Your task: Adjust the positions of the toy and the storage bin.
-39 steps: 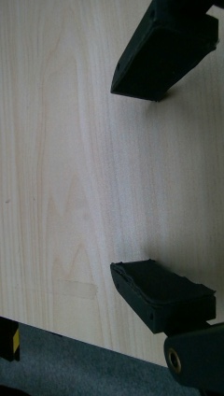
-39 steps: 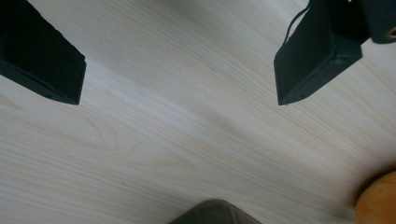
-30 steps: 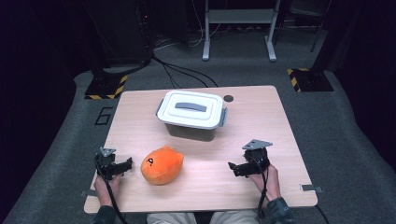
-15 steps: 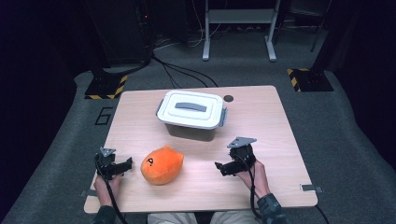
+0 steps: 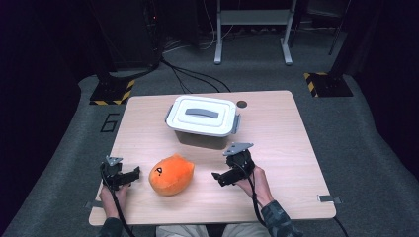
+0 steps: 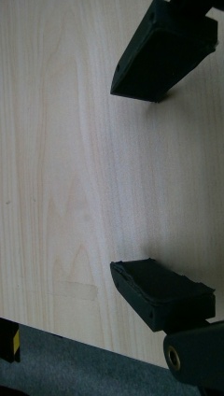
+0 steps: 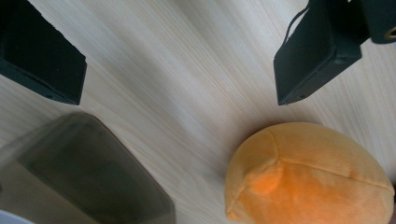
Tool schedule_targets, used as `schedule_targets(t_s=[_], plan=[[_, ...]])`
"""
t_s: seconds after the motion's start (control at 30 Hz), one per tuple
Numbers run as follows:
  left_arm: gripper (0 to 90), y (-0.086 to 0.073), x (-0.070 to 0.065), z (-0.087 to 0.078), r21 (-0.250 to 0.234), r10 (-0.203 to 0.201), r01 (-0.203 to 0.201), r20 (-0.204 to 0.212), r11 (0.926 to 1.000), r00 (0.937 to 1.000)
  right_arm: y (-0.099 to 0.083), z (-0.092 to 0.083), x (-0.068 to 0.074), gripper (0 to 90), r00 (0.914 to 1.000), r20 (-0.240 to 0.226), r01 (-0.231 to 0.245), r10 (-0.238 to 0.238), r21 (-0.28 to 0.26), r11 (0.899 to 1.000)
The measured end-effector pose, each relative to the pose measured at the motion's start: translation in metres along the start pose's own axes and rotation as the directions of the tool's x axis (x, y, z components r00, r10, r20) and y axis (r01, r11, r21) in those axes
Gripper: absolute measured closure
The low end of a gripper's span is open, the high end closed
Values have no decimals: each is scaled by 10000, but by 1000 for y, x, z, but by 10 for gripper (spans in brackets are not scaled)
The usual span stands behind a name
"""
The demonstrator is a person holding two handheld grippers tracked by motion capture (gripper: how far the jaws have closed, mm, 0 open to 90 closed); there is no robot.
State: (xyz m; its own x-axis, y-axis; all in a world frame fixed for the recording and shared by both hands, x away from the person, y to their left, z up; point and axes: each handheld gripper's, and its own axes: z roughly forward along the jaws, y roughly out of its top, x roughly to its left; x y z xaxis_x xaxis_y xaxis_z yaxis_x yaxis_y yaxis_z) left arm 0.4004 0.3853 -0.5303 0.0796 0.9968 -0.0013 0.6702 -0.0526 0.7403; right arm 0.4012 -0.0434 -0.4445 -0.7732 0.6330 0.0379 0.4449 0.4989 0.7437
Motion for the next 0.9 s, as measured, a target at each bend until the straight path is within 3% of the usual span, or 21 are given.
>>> schedule_targets(t_s=[0.47,0.67,0.9], plan=[[127,0,0,0,-1,-2,2,11,10000,10000,27,28,29,4,9927,-907,813,-797,144,9966],[127,0,0,0,-1,3,-3,7,10000,10000,34,38,39,0,9887,-1239,882,-839,296,9957],[128,0,0,0,0,-3,3,6,10000,10000,47,56,51,0,9774,-1764,1241,-1162,340,9917]])
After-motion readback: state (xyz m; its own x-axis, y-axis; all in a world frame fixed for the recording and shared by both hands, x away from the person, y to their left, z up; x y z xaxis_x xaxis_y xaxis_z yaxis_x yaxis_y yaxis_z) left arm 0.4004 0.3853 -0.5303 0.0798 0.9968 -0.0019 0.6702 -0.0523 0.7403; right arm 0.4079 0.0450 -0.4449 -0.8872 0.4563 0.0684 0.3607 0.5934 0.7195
